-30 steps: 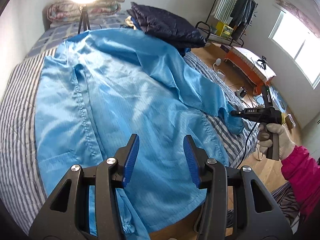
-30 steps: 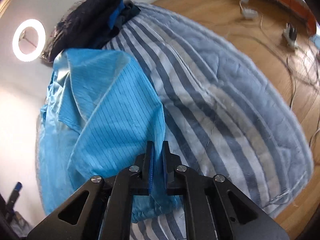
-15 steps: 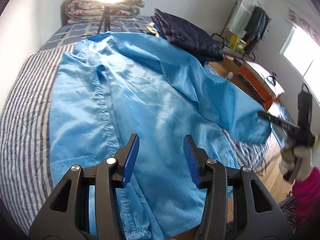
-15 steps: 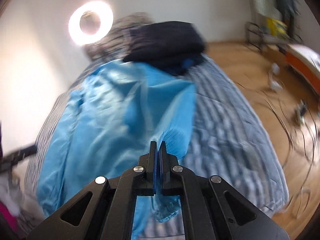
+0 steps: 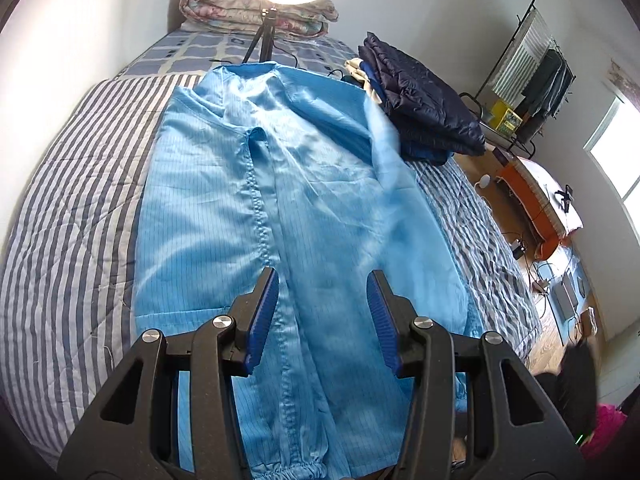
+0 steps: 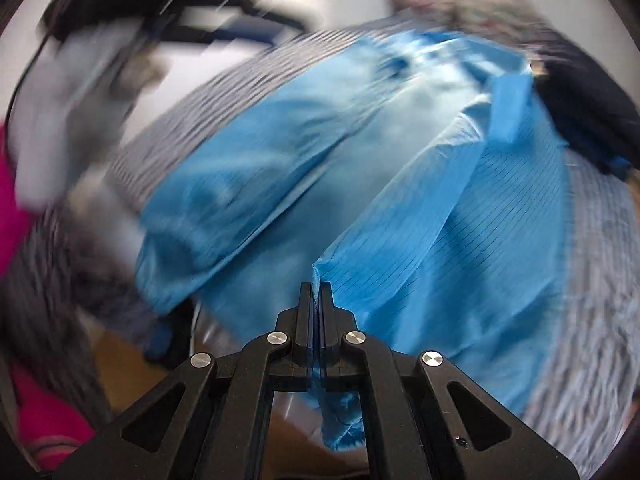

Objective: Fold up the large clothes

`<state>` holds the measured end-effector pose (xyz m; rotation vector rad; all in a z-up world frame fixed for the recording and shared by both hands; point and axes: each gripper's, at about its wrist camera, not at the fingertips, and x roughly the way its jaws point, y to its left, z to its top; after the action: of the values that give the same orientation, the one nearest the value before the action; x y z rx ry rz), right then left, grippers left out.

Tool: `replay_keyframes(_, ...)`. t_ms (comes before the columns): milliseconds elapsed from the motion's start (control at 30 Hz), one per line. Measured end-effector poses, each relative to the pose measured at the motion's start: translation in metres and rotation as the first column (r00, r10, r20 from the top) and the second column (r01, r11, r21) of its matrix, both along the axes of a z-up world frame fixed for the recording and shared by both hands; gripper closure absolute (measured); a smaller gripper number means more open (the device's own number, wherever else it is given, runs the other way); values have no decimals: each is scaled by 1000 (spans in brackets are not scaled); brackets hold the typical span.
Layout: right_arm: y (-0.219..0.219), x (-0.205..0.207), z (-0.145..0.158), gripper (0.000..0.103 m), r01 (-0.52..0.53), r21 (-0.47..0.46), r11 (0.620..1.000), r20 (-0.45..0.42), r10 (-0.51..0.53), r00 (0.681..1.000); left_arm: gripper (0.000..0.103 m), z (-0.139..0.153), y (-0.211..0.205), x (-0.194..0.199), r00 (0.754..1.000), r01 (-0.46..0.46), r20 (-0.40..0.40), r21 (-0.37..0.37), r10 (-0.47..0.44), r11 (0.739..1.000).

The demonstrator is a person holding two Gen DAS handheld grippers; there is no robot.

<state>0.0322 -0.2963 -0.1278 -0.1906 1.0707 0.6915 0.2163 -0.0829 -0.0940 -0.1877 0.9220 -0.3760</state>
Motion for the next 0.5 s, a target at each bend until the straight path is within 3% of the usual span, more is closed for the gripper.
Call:
replay_keyframes(167, 4, -20, -10, 102, -115, -1, 993, -47, 115, 992, 56, -12, -9, 0, 999, 33, -41, 13, -33, 999)
replay_keyframes(400, -20, -15, 9, 99, -87, 119, 989, -75, 96, 993, 56, -39, -30, 0, 986, 93, -139, 4, -92, 996)
replay_keyframes(500, -33, -8, 23, 90, -53, 204, 978, -67, 68, 995, 56, -48, -35, 1, 979, 100, -177, -15, -101, 995)
